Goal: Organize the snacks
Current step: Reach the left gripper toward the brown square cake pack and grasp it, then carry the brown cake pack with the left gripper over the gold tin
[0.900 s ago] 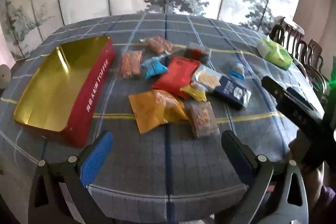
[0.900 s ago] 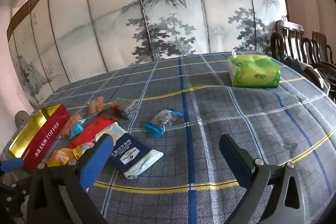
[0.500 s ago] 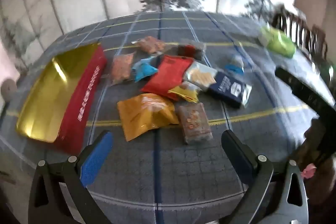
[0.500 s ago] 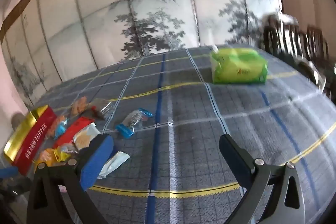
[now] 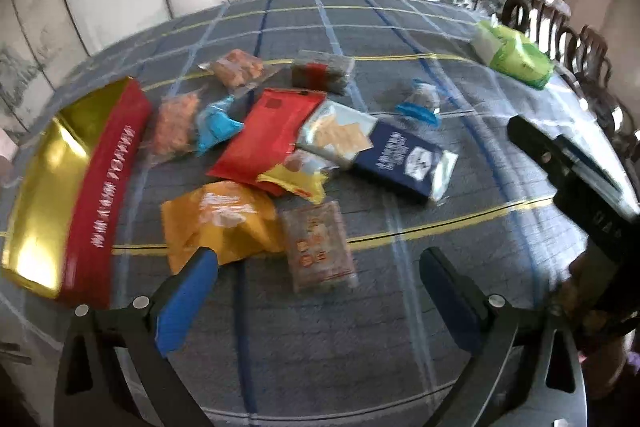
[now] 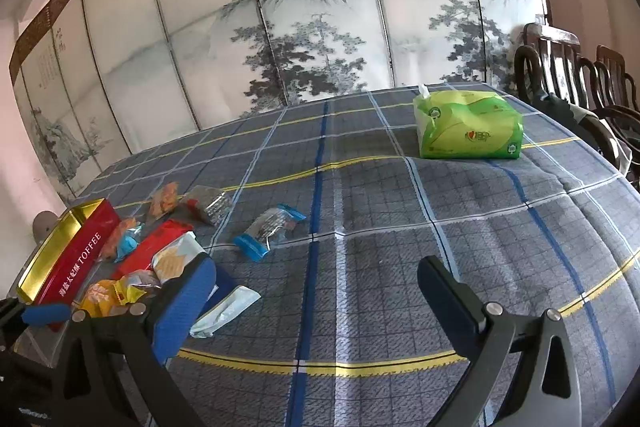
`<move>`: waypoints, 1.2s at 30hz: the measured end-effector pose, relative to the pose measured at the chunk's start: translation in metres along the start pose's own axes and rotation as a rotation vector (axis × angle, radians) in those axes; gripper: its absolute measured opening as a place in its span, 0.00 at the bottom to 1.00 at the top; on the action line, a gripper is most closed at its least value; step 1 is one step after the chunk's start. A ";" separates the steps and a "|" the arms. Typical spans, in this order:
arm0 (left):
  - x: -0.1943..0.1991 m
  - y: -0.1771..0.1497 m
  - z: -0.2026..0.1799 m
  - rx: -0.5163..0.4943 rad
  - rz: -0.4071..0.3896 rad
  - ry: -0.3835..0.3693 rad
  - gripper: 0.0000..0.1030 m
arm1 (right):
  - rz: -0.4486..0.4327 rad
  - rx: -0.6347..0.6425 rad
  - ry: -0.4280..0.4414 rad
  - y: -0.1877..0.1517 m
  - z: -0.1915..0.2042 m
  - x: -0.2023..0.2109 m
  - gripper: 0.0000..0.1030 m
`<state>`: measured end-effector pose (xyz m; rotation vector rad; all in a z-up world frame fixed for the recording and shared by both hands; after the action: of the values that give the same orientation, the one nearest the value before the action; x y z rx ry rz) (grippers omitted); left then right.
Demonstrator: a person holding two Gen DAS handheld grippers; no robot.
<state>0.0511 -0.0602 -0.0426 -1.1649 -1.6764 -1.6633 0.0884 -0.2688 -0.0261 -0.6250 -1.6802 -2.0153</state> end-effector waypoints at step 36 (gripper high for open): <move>-0.005 -0.014 0.025 0.219 0.135 -0.089 0.25 | 0.024 -0.027 0.047 -0.001 -0.003 -0.006 1.00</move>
<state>0.0468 -0.0357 -0.0576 -1.2296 -1.7419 -1.3278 0.0925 -0.2716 -0.0304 -0.5998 -1.6140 -2.0236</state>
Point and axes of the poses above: each gripper's, at about its wrist camera, not at the fingertips, and x roughly against the way its jaws point, z to its left, y to its top, the point moved 3 cm from there along -x, roughly the way its jaws point, and after that the axes turned 7 degrees about -y, right-handed, at the moved point
